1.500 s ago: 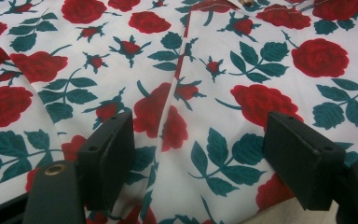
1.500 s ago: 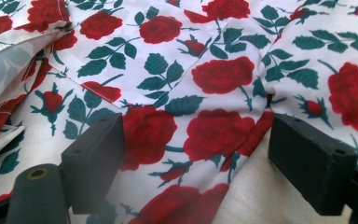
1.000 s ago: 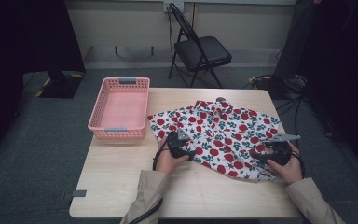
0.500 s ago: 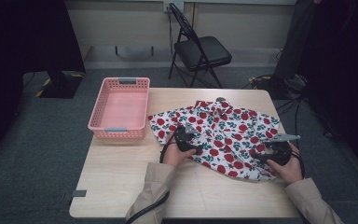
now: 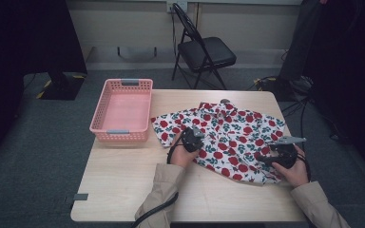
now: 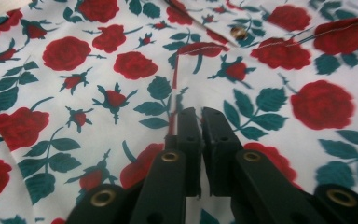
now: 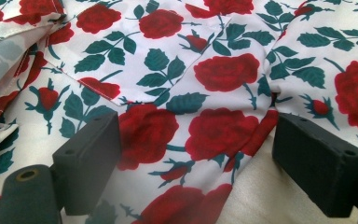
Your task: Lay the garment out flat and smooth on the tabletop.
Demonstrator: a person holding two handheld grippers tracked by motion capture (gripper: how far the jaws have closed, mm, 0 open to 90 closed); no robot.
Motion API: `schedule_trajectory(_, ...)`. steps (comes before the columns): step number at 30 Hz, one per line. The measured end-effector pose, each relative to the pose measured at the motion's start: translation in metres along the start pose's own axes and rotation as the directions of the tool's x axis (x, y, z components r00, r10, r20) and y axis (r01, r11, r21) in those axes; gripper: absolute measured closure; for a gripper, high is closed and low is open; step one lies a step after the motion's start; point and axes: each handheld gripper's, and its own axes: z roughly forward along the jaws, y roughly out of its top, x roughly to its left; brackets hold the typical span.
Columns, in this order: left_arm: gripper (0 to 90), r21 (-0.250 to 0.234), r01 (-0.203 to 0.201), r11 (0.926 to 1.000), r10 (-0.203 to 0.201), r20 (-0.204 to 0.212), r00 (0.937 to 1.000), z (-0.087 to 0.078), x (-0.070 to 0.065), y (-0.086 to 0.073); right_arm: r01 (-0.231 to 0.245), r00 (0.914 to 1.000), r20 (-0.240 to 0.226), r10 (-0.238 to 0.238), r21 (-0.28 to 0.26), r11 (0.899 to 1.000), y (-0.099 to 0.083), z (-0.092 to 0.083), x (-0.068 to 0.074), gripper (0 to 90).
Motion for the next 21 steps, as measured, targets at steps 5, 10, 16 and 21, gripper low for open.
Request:
schedule_trajectory(5, 90.0, -0.013, 0.015, 0.9998, -0.014, 0.068, 0.9976, -0.015, -0.005, -0.004, 0.000, 1.0000, 0.000, 0.000, 0.000, 1.000, 0.000, 0.000, 0.000, 14.8)
schedule_trajectory(10, 86.0, -0.057, 0.056, 0.9968, -0.053, 0.056, 0.9970, -0.019, 0.001, -0.013, 0.000, 1.0000, 0.000, 0.000, 0.000, 1.000, 0.000, 0.000, 0.000, 14.8)
schedule_trajectory(16, 56.0, -0.051, 0.050, 0.9975, -0.049, 0.012, 0.9987, -0.004, 0.008, -0.015, 0.000, 1.0000, 0.000, 0.000, 0.000, 1.000, 0.000, 0.000, 0.000, 14.8)
schedule_trajectory(21, 71.0, -0.031, 0.039, 0.9988, -0.038, 0.029, 0.9989, 0.000, 0.005, -0.015, 0.000, 1.0000, 0.000, 0.000, 0.000, 1.000, 0.000, 0.000, 0.000, 14.8)
